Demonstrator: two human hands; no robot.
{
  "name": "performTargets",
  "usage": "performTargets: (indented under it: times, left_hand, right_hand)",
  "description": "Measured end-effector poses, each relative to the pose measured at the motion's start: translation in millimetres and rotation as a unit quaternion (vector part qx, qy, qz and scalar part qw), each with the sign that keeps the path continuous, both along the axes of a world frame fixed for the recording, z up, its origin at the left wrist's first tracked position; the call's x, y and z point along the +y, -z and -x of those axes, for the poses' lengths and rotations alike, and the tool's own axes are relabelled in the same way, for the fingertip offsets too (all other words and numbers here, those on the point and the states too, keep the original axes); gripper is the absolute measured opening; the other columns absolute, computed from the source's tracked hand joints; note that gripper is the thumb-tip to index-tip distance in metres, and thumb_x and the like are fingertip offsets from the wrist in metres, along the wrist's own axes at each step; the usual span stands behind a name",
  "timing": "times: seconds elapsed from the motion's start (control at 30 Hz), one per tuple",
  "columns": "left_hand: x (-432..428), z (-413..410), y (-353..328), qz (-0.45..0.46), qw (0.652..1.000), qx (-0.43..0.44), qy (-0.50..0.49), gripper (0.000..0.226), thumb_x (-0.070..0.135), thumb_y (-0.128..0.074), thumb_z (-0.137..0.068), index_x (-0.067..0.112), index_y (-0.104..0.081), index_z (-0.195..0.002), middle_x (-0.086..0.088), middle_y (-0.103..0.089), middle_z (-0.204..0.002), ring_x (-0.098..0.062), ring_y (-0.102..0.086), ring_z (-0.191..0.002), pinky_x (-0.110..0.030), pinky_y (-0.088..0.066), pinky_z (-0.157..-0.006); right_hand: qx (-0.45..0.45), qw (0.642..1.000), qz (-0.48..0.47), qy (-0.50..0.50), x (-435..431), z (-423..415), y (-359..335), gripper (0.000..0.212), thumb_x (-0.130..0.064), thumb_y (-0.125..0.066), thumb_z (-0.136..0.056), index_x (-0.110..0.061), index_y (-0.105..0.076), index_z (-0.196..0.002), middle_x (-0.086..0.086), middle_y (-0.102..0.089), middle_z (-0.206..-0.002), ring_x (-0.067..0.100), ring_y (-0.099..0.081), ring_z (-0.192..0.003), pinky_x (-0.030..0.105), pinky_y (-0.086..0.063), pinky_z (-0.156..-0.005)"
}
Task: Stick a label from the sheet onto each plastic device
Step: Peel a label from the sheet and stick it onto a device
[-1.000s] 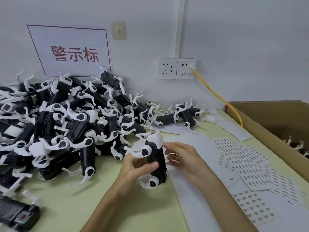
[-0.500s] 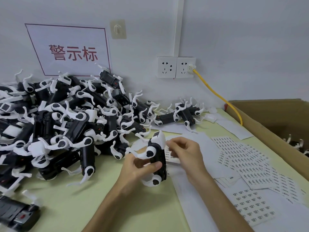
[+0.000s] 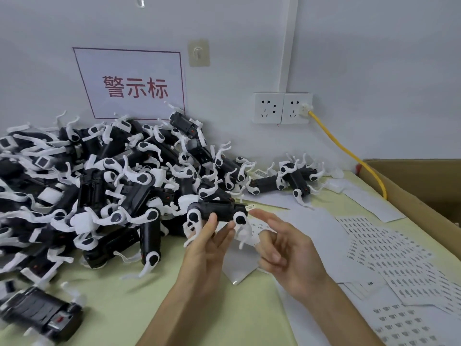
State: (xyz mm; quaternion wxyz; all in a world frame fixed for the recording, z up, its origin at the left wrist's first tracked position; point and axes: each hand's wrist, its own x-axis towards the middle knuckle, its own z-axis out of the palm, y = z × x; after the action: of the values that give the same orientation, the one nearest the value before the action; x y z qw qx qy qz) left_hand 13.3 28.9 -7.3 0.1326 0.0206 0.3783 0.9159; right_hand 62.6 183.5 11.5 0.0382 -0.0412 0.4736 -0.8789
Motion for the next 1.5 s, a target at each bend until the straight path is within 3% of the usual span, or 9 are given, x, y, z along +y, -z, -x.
performTargets:
  times: [0.1,0.23,0.37,0.53,0.8,0.97,1.23,1.33,1.5]
  left_hand:
    - [1.0,-2.9,0.0,-0.014,0.999,0.025,0.013,0.018,0.031,-0.064,-0.087,0.013,-0.063,-0.091,0.000,-0.076,-0.085,-0.015,-0.075,-0.095,-0.031,-0.058,-0.094]
    - [0.9,-7.6,-2.0,-0.023,0.998,0.027,0.045,0.031,0.039,-0.061,-0.090,0.017,-0.079,-0.080,-0.007,-0.075,-0.102,-0.019,-0.071,-0.109,-0.034,-0.051,-0.099]
    - [-0.6,-8.5,-3.1,-0.022,0.998,0.037,0.052,0.031,0.037,-0.059,-0.093,0.021,-0.081,-0.080,-0.003,-0.077,-0.104,-0.015,-0.072,-0.107,-0.024,-0.058,-0.086]
    - [-0.2,-10.0,-3.9,-0.013,0.997,0.038,0.065,0.028,0.026,-0.059,-0.095,0.024,-0.079,-0.076,-0.005,-0.076,-0.105,-0.017,-0.073,-0.106,-0.030,-0.056,-0.088]
    - [0.6,-11.9,-7.6,-0.019,0.999,0.020,0.034,0.025,0.022,-0.066,-0.088,0.027,-0.069,-0.063,-0.008,-0.071,-0.097,-0.022,-0.072,-0.102,-0.043,-0.044,-0.109]
    - [0.9,-10.6,-7.4,-0.036,0.999,0.018,0.013,0.027,0.020,-0.068,-0.085,0.027,-0.065,-0.059,0.001,-0.070,-0.086,-0.012,-0.072,-0.088,-0.031,-0.052,-0.092]
    - [1.5,-7.5,-2.3,-0.016,1.000,0.013,0.020,0.003,0.022,-0.070,-0.083,0.023,-0.071,-0.081,-0.006,-0.069,-0.101,-0.016,-0.070,-0.095,-0.040,-0.045,-0.102]
    - [0.6,-5.5,1.3,-0.016,1.000,0.011,0.021,0.018,0.022,-0.072,-0.081,0.019,-0.063,-0.096,-0.009,-0.066,-0.109,-0.020,-0.069,-0.101,-0.045,-0.046,-0.107]
    - [0.9,-3.9,3.2,-0.012,1.000,0.010,0.009,0.029,0.020,-0.074,-0.078,0.019,-0.061,-0.104,-0.013,-0.061,-0.119,-0.024,-0.062,-0.111,-0.053,-0.034,-0.120]
  right_hand:
    - [-0.013,0.998,-0.021,-0.059,-12.8,-2.3,5.2,0.041,-0.025,-0.060,-0.080,-0.021,-0.073,-0.119,-0.001,-0.036,-0.045,0.010,-0.015,-0.042,0.018,-0.021,-0.038]
    - [-0.023,0.994,-0.032,-0.097,-24.8,-2.5,11.8,0.046,-0.029,-0.057,-0.084,-0.029,-0.067,-0.129,-0.001,-0.041,-0.051,0.009,-0.015,-0.042,0.022,-0.013,-0.040]
    - [-0.033,0.995,-0.012,-0.092,-28.3,-0.8,14.5,0.047,-0.030,-0.059,-0.083,-0.033,-0.066,-0.130,-0.002,-0.042,-0.055,0.008,-0.015,-0.043,0.021,-0.012,-0.040]
    - [-0.033,0.994,0.033,-0.095,-31.5,-1.7,15.9,0.049,-0.028,-0.061,-0.081,-0.031,-0.067,-0.129,-0.001,-0.041,-0.057,0.006,-0.023,-0.041,0.020,-0.012,-0.040]
    - [-0.033,0.995,0.034,-0.086,-32.8,-1.4,19.0,0.047,-0.027,-0.059,-0.084,-0.030,-0.066,-0.131,-0.002,-0.040,-0.060,0.006,-0.022,-0.042,0.019,-0.014,-0.039]
    - [-0.031,0.995,0.031,-0.088,-33.3,-0.9,19.0,0.047,-0.029,-0.060,-0.083,-0.029,-0.067,-0.129,-0.001,-0.040,-0.061,0.007,-0.021,-0.042,0.021,-0.012,-0.039]
    - [-0.031,0.996,0.021,-0.084,-33.0,-1.3,17.9,0.047,-0.029,-0.059,-0.083,-0.028,-0.067,-0.130,-0.001,-0.041,-0.062,0.008,-0.022,-0.043,0.023,-0.012,-0.041]
    - [-0.029,0.996,0.018,-0.084,-34.0,-2.0,17.5,0.047,-0.029,-0.058,-0.082,-0.028,-0.068,-0.128,-0.001,-0.043,-0.063,0.008,-0.024,-0.043,0.025,-0.010,-0.043]
    - [-0.026,0.996,0.017,-0.086,-34.4,-2.5,17.6,0.047,-0.029,-0.059,-0.082,-0.027,-0.067,-0.128,0.000,-0.044,-0.064,0.008,-0.026,-0.043,0.025,-0.011,-0.043]
